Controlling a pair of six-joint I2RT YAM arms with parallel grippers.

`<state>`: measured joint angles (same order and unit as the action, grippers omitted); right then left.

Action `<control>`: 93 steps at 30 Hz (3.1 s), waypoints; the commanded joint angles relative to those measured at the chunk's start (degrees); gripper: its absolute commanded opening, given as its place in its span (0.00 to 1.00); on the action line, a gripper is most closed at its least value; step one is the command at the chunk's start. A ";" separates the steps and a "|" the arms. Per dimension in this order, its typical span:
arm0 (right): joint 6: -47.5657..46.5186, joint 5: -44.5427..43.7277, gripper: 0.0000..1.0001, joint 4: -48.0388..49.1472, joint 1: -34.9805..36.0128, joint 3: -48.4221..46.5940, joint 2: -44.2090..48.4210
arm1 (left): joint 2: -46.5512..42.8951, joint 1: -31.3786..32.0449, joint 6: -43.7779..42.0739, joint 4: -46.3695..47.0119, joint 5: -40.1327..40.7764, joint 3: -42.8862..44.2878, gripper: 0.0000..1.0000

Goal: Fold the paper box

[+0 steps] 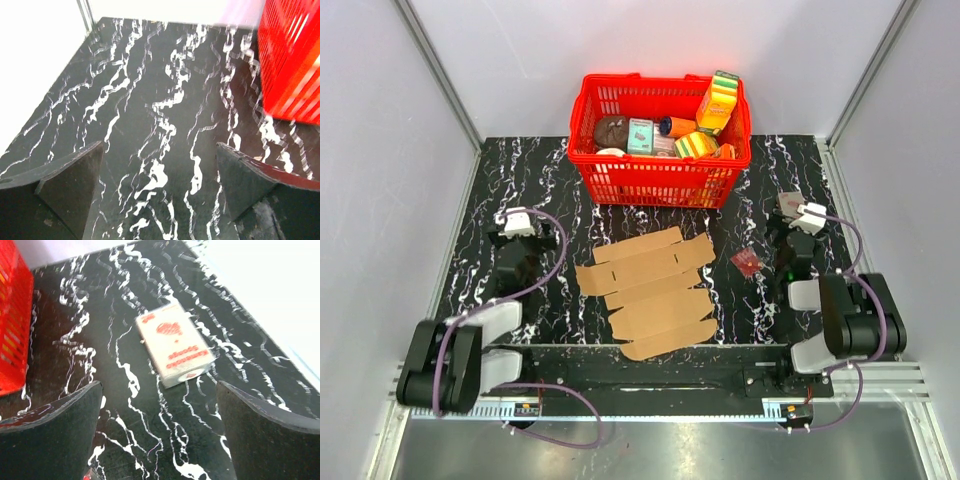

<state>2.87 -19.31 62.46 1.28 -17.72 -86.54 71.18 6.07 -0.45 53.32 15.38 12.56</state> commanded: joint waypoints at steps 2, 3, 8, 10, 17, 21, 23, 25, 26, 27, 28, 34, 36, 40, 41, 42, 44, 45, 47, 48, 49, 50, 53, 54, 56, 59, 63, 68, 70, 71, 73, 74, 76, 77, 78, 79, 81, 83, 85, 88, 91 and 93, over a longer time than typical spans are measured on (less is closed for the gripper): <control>8.86 -14.24 1.00 -19.36 -0.14 -4.94 14.18 | -11.48 1.67 9.47 -19.79 7.91 8.17 0.99; 12.04 -18.44 1.00 -25.83 -0.14 -9.49 18.38 | -12.02 1.76 10.72 -21.83 7.91 8.97 0.99; 23.20 -18.40 1.00 -54.97 -0.14 -18.05 28.26 | -16.41 3.34 17.93 -38.24 9.67 14.58 0.99; 26.03 -17.17 1.00 -60.83 -0.14 -19.46 31.16 | -18.87 3.60 21.25 -43.71 8.45 16.53 0.99; 24.55 8.38 1.00 -69.40 -0.14 -22.63 33.63 | -23.36 3.60 28.21 -62.35 0.27 22.68 0.99; 26.57 13.41 1.00 -70.01 -0.22 -20.79 34.25 | -25.82 3.51 35.51 -68.34 1.68 21.90 0.99; 25.26 20.84 1.00 -68.88 -0.22 -19.91 33.99 | -28.19 3.51 35.87 -68.00 0.01 19.80 0.99; 24.72 25.27 0.99 -67.82 -0.22 -18.94 32.06 | -30.38 3.51 36.65 -67.65 -4.11 17.95 0.99; 24.90 28.59 0.98 -67.82 -0.22 -18.94 30.92 | -31.00 3.51 37.01 -66.34 -6.13 17.07 0.99; 24.73 30.28 0.96 -68.08 -0.14 -19.63 27.78 | -31.45 3.51 37.27 -65.54 -9.80 16.28 0.99; 24.55 31.95 0.96 -68.78 -0.22 -19.99 26.00 | -32.06 3.60 37.88 -65.10 -11.23 15.58 0.99; 23.05 43.82 0.91 -65.72 -0.05 -20.43 15.19 | -30.58 4.56 40.60 -64.48 -15.02 11.44 0.99; 23.32 46.55 0.90 -64.74 0.21 -20.69 11.86 | -29.78 5.70 41.31 -63.87 -14.59 11.00 0.99; 22.62 47.96 0.89 -63.43 2.58 -22.36 7.54 | -26.80 11.23 43.24 -63.95 -11.17 11.00 0.99; 22.09 47.44 0.89 -63.51 3.11 -22.80 6.83 | -26.10 12.21 43.60 -64.30 -10.55 11.26 0.99; 21.65 46.91 0.89 -63.68 3.90 -23.85 5.61 | -25.31 13.17 44.12 -64.74 -8.98 11.52 0.98; 21.04 45.51 0.89 -64.56 4.87 -24.73 4.46 | -22.93 16.07 45.62 -66.58 -6.95 12.40 0.98; 20.95 45.50 0.89 -64.39 4.87 -25.17 3.50 | -22.40 16.95 46.06 -67.11 -5.02 12.67 0.97; 20.68 45.42 0.89 -64.13 4.96 -25.61 2.70 | -21.17 18.98 47.38 -67.82 -3.52 12.67 0.96; 20.42 45.59 0.88 -64.13 5.05 -26.05 1.82 | -20.47 19.42 47.82 -67.73 -2.73 12.58 0.95; 20.16 45.85 0.88 -64.04 5.05 -26.32 1.38 | -20.20 20.03 48.43 -67.82 -2.29 12.41 0.94; 19.72 46.29 0.85 -63.95 5.05 -26.67 0.85 | -19.85 20.21 48.70 -67.65 -1.93 12.40 0.93; 19.01 46.64 0.75 -63.77 5.05 -28.42 -1.52 | -18.18 20.74 49.05 -66.68 -1.58 12.40 0.90; 18.75 46.82 0.71 -63.86 5.05 -28.86 -2.92 | -17.40 20.92 49.05 -66.51 -1.58 12.32 0.89; 18.92 48.30 0.68 -63.78 5.05 -29.74 -4.94 | -16.69 21.00 49.05 -65.45 -1.58 12.49 0.88; 19.71 50.68 0.61 -60.90 5.05 -29.75 -6.96 | -15.28 21.18 49.05 -64.22 -1.58 12.49 0.88; 19.63 51.65 0.60 -59.82 5.22 -30.18 -8.82 | -13.61 21.18 48.61 -62.64 -2.19 12.40 0.87; 19.98 53.59 0.56 -58.94 5.93 -30.71 -10.48 | -12.47 21.27 48.09 -58.34 -3.77 11.26 0.86; 19.80 53.76 0.54 -59.20 6.37 -31.06 -10.93 | -11.68 21.36 48.00 -57.63 -4.39 11.35 0.85; 19.80 53.85 0.52 -59.20 6.45 -31.33 -11.36 | -11.41 21.27 47.82 -57.54 -4.39 11.44 0.85; 19.89 53.85 0.48 -59.12 6.72 -31.59 -11.81 | -10.80 21.27 47.39 -57.28 -4.30 11.61 0.84; 19.98 53.94 0.46 -59.12 6.98 -31.77 -12.16 | -10.62 21.27 47.29 -57.19 -4.30 11.70 0.83; 19.89 53.94 0.42 -59.47 7.16 -31.94 -12.68 | -10.18 21.27 47.12 -56.93 -4.21 11.70 0.82; 19.72 54.11 0.39 -59.64 7.25 -32.29 -13.12 | -9.92 21.27 47.03 -56.92 -4.13 11.70 0.81; 19.63 54.12 0.36 -59.90 7.33 -32.38 -13.21 | -9.74 21.27 46.94 -56.84 -4.04 11.70 0.81; 19.54 54.20 0.35 -60.08 7.42 -32.56 -13.47 | -9.57 21.27 46.86 -56.66 -3.95 11.70 0.81; 19.54 54.55 0.30 -60.08 7.60 -32.56 -13.74 | -9.13 21.27 46.77 -56.40 -4.04 11.70 0.80; 19.62 54.90 0.24 -60.00 7.69 -32.56 -13.92 | -8.86 21.36 46.68 -55.87 -4.04 11.61 0.76; 19.80 54.99 0.16 -60.17 7.69 -32.65 -14.09 | -8.42 21.27 46.50 -55.17 -4.39 11.53 0.70; 19.71 55.08 0.13 -60.35 7.86 -32.56 -14.27 | -7.98 21.27 46.33 -54.90 -4.74 11.35 0.55; 19.71 54.64 0.10 -60.43 7.95 -32.56 -14.27 | -7.81 21.27 46.33 -54.46 -4.74 10.91 0.52; 19.71 54.55 0.07 -60.43 8.04 -32.56 -14.27 | -7.72 21.27 46.24 -54.29 -4.74 10.65 0.51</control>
<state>22.96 34.17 1.67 8.56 -48.42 -100.31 63.18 27.14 46.33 -4.21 11.22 23.53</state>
